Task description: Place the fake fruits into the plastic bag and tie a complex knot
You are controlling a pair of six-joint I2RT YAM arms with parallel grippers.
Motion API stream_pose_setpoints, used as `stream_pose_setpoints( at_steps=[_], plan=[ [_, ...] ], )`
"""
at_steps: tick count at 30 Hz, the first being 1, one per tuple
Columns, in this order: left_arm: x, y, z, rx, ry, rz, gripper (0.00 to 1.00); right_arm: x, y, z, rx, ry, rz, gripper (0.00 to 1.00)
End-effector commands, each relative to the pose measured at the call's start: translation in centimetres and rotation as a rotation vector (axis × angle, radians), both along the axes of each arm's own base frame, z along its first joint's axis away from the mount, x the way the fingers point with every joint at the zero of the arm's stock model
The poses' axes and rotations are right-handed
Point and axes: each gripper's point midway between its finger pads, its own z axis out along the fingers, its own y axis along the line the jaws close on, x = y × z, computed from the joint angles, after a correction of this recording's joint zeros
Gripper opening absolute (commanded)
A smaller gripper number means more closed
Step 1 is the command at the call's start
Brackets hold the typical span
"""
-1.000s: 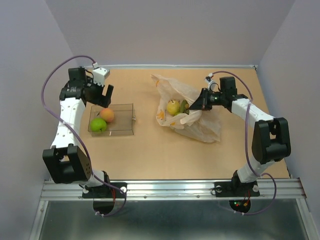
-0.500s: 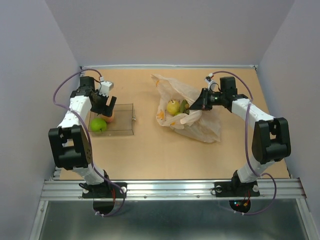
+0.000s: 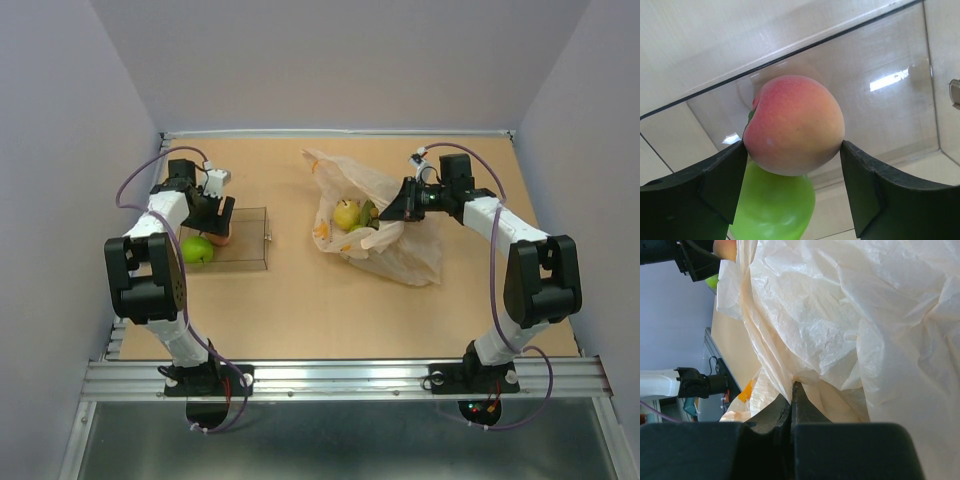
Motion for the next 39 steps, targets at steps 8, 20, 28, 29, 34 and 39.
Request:
stream_pose_setpoints(
  at_steps=[8,20,28,29,34,39],
  plan=[
    [0.9,-0.6,-0.3,-0.043,-0.013,0.027,0.71,0.7,0.2,1.7,-0.001,-0.064,0.010,0.00],
    [0.4,-7.8,14.6,-0.357,-0.234,-0.177,0.60,1.2,0.2,3.4,0.000,-0.110,0.005,0.00],
    [2.7,-21.2,18.6,-0.606,-0.301,-0.388,0.59,1.8,0.1,6.2,0.009,-0.179,-0.007,0.01],
    [2.1,-24.0,18.6,-0.637,-0.291,-0.439,0.58,1.9,0.1,6.5,0.009,-0.187,-0.009,0.00],
    [3.2,-33.0,18.6,-0.803,-0.282,-0.494,0.58,1.9,0.2,8.0,0.022,-0.217,-0.007,0.00],
    [4.9,-40.8,16.7,-0.842,-0.284,-0.520,0.68,1.7,0.2,8.3,0.025,-0.219,-0.007,0.00]
  ],
)
